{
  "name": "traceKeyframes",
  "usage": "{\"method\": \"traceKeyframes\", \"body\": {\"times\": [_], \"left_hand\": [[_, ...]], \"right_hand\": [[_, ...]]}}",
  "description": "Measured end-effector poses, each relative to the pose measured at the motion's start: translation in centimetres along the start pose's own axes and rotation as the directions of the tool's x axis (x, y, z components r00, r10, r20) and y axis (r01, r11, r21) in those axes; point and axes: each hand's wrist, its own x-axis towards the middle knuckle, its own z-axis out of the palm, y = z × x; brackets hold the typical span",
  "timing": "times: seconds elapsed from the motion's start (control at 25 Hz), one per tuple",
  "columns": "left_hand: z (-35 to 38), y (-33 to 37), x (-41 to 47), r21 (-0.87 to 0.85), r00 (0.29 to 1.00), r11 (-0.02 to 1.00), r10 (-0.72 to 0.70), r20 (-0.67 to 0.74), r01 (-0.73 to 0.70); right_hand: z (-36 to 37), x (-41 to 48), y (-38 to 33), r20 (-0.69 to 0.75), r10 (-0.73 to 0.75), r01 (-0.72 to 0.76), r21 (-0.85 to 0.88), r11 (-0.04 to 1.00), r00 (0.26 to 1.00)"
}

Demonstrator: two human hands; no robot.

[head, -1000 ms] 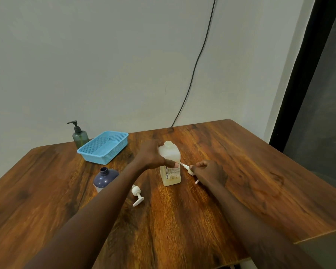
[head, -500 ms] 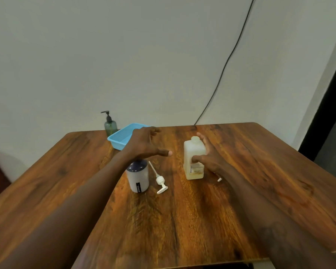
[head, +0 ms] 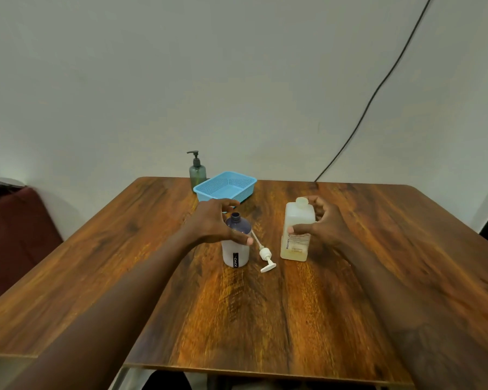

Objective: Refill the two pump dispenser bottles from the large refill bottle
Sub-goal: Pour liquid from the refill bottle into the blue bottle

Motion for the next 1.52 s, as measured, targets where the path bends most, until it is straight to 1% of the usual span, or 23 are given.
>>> {"method": "traceKeyframes", "body": {"times": [0.08,0.2,0.32,0.4,0.48,0.6,0.68,0.76,0.84,1.0,1.2,1.36,1.52], "left_hand": [[0.6,-0.5,-0.2,-0.003,1.000,1.000,0.000,-0.001,0.000],[1.1,-1.2,-0.5,-0.004,1.000,1.000,-0.020,-0.017,0.020],[1.8,-1.8,-0.7,-0.063,0.996,0.996,-0.062,-0.060,0.059],[2.3,-2.2,-0.6,-0.090,0.993,0.994,-0.070,-0.098,0.061],[2.7,-2.3,-0.5,-0.110,0.988,0.992,-0.072,-0.134,0.057],[2.9,-1.5,-0.1,-0.156,0.981,0.987,-0.057,-0.184,0.028],[2.6,-0.7,0.4,-0.196,0.976,0.981,-0.039,-0.214,-0.004],[2.2,0.0,1.0,-0.207,0.972,0.978,-0.024,-0.233,-0.025],[2.0,0.7,1.4,-0.214,0.967,0.976,-0.022,-0.253,-0.034],[2.6,2.2,2.4,-0.228,0.958,0.973,-0.027,-0.287,-0.041],[3.0,3.7,3.4,-0.190,0.957,0.981,-0.031,-0.290,-0.026],[3.4,4.5,3.8,-0.183,0.952,0.983,-0.039,-0.303,-0.018],[3.7,5.0,3.8,-0.191,0.953,0.981,-0.026,-0.303,-0.034]], "right_hand": [[1.4,0.4,-0.3,0.023,-0.025,0.026,-0.016,1.000,0.999],[2.9,0.8,-0.5,0.044,-0.047,0.047,0.007,0.999,0.998],[3.6,1.0,0.1,0.076,-0.010,0.010,0.006,1.000,0.997],[3.6,0.9,0.4,0.116,0.016,-0.013,-0.023,1.000,0.993],[3.8,0.8,0.4,0.116,0.014,-0.008,-0.054,0.999,0.993],[4.0,0.7,-0.2,0.052,-0.027,0.033,-0.123,0.992,0.998],[3.9,0.7,-0.8,-0.017,-0.075,0.070,-0.180,0.981,0.997],[3.6,1.0,-1.7,-0.102,-0.111,0.087,-0.217,0.972,0.989],[3.0,1.4,-3.1,-0.147,-0.171,0.126,-0.273,0.954,0.974],[1.7,2.3,-5.5,-0.188,-0.315,0.206,-0.444,0.872,0.930],[0.6,2.5,-6.9,-0.218,-0.467,0.242,-0.628,0.739,0.857],[0.3,2.6,-6.8,-0.166,-0.557,0.276,-0.732,0.622,0.814],[0.0,3.0,-6.2,-0.126,-0.606,0.265,-0.816,0.514,0.786]]}}
